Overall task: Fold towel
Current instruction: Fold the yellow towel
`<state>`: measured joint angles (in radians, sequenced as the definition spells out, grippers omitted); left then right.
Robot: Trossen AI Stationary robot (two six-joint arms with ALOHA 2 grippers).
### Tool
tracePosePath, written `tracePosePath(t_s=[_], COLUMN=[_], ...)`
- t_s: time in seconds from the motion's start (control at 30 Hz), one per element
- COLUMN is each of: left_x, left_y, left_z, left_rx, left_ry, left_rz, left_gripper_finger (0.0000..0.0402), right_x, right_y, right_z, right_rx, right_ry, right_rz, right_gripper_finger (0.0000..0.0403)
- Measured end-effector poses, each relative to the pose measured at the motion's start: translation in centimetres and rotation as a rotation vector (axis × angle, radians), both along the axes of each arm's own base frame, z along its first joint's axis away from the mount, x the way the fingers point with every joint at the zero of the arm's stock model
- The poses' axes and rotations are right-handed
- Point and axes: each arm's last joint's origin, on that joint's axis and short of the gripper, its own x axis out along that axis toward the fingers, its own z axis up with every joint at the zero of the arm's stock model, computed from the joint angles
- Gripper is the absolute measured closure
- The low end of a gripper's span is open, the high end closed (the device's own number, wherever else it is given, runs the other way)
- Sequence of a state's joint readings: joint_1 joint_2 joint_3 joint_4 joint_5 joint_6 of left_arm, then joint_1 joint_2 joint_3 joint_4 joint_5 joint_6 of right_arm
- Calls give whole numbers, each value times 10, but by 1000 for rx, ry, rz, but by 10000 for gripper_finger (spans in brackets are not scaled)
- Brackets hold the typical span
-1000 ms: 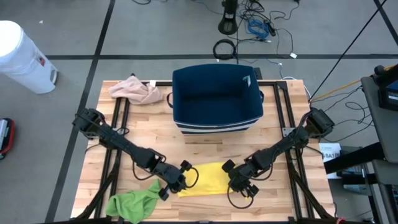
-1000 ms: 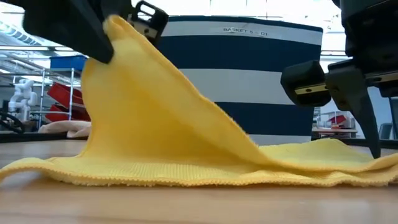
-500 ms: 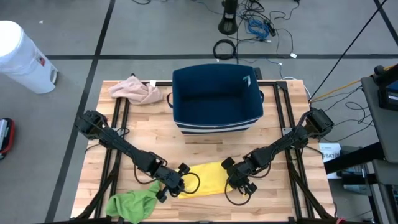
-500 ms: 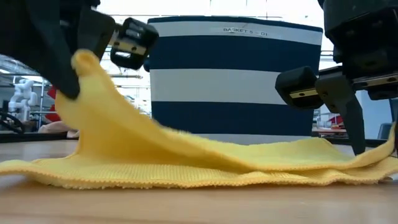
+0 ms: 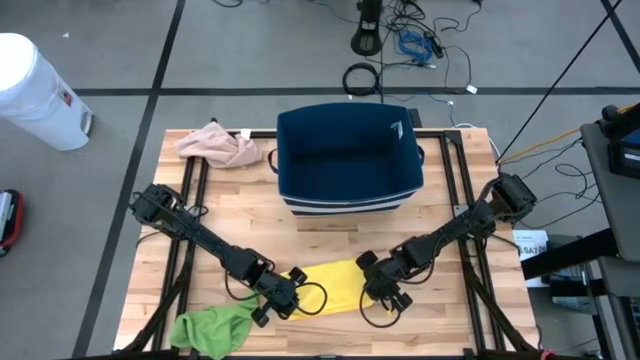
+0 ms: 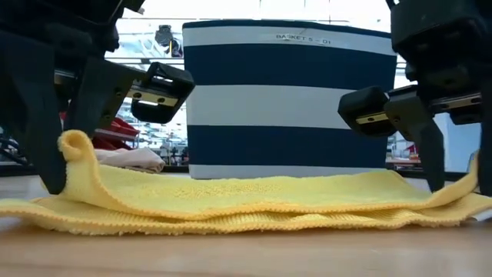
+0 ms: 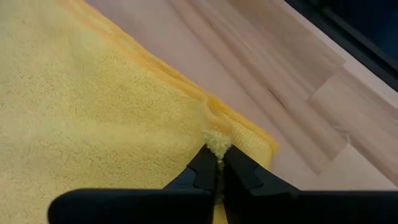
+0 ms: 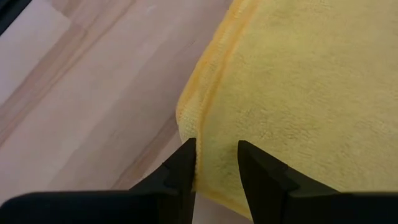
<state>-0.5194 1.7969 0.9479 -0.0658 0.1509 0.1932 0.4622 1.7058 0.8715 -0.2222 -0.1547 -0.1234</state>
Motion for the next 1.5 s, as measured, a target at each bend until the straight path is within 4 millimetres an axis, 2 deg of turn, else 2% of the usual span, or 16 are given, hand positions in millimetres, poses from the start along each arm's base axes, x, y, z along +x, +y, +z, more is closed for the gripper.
tracePosePath(t_s=[0.13,0.4,0.53,0.77,0.97,1.37,1.5], left_x=[-1,-1,-2,-3,-2,4,6], left_y=[-1,-2,-3,-3,3,18,22], left_z=[0,0,1,1,-1,-2,-2], left_rx=[0,-53,-91,-160,-154,-148,-151], left_ry=[0,40,72,138,163,189,184], left_rz=[-4,10,19,37,62,128,140], left_gripper_finger=[359,256,226,218,218,218,218], right_x=[2,2,2,2,-1,-19,-19], right_y=[-3,-5,-5,-5,-6,-14,-12], right_z=[0,0,0,0,1,37,39], right_rx=[-1,3,5,7,8,46,50], right_ry=[0,3,5,6,38,54,32], right_rz=[-11,-27,-31,-29,-43,-115,-104], right_gripper_finger=[298,298,298,298,298,281,268])
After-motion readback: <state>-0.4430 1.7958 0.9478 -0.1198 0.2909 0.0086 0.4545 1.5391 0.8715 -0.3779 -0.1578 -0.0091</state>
